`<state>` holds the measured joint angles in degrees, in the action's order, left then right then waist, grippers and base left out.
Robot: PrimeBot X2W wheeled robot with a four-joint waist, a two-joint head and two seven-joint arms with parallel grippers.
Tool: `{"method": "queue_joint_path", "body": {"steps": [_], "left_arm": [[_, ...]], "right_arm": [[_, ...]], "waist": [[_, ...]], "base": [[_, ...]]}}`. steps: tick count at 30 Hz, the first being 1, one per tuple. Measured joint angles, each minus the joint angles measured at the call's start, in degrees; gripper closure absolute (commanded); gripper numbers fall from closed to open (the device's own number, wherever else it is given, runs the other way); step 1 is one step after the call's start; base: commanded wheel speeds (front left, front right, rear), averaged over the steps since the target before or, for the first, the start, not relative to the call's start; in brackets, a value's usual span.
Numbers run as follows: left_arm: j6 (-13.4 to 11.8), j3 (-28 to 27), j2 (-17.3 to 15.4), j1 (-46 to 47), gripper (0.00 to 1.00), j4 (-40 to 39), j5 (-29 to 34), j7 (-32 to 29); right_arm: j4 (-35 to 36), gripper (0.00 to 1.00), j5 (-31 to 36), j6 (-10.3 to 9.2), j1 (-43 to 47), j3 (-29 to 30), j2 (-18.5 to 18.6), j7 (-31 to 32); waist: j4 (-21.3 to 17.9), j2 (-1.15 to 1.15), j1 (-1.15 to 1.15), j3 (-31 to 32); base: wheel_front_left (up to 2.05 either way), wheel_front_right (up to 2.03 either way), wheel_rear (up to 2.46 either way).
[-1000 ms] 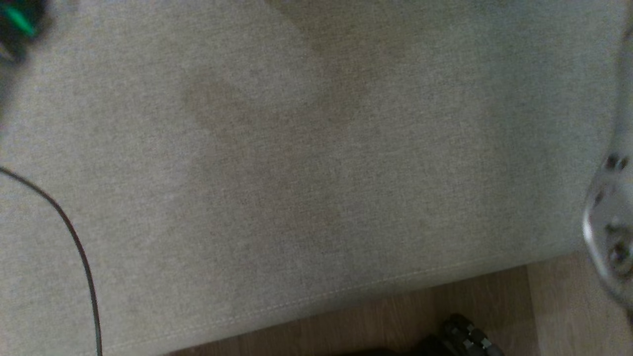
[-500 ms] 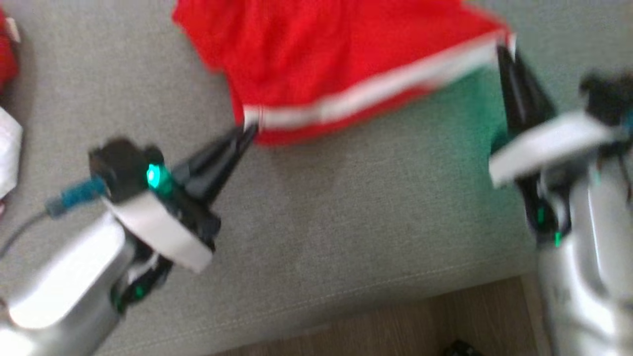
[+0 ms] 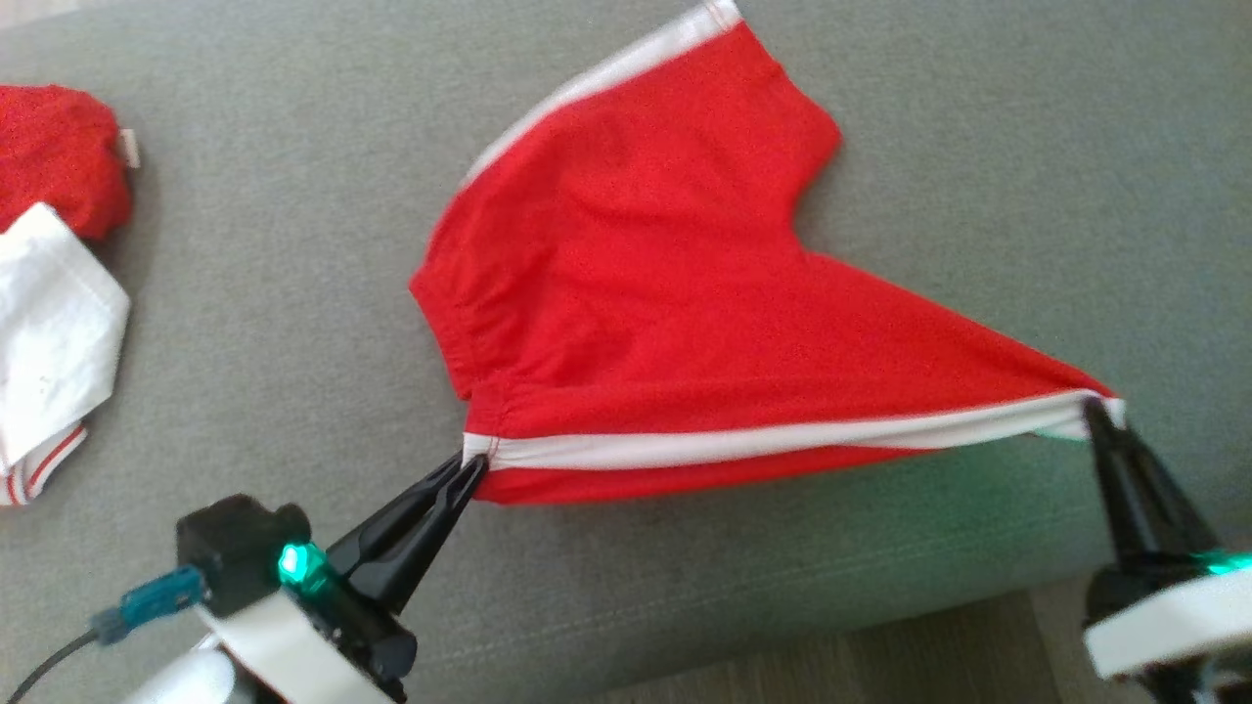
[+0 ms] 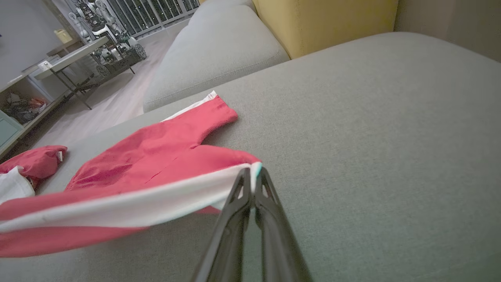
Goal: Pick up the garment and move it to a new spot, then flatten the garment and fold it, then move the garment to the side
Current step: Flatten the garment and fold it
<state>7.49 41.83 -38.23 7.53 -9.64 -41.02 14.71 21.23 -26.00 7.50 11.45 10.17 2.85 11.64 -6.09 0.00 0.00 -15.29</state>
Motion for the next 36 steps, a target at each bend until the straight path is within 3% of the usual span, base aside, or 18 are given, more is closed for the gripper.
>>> {"method": "queue_joint_path", "body": {"steps": [3, 6, 12, 21, 28, 36], "left_arm": [[0.0, -1.0, 0.0, -1.4, 1.0, -2.7, -0.8, 0.0], [0.1, -2.8, 1.5, -2.0, 1.0, -5.3, -5.6, 0.0], [0.0, -1.7, 5.9, 2.6, 1.0, -2.5, -15.2, 0.0], [0.0, 3.1, 13.9, 16.6, 1.0, 10.4, -31.3, -1.6], [0.0, 3.7, 17.8, 25.5, 1.0, 18.5, -35.9, -1.9], [0.0, 6.2, 19.9, 30.5, 1.0, 23.4, -37.7, -1.5]], "right_arm": [[2.7, 1.0, 0.8, 0.0, 0.5, 1.4, -0.2, 0.1], [4.0, 1.0, 2.7, 0.0, -1.9, 2.4, -0.5, 1.4], [-0.4, 1.0, 12.6, 0.0, -16.6, 2.1, -0.5, 6.7], [-18.1, 1.0, 30.0, 0.02, -41.9, 1.6, 1.4, 14.4], [-35.6, 1.0, 35.4, 0.01, -56.9, -1.1, 2.5, 13.3], [-51.9, 1.0, 40.6, 0.02, -66.7, 0.3, 3.2, 9.9]], "waist": [[0.5, 0.0, 0.0, 0.3], [1.4, 0.0, 0.0, 0.0], [3.7, 0.0, 0.0, -1.2], [8.4, 0.0, 0.0, -4.8], [12.1, 0.0, 0.0, -8.8], [15.2, 0.0, 0.0, -12.8]], "base": [[0.0, 0.0, 0.0], [0.0, 0.0, 0.0], [0.0, 0.0, 0.0], [0.0, 0.0, 0.0], [0.0, 0.0, 0.0], [0.0, 0.0, 0.0]]}}
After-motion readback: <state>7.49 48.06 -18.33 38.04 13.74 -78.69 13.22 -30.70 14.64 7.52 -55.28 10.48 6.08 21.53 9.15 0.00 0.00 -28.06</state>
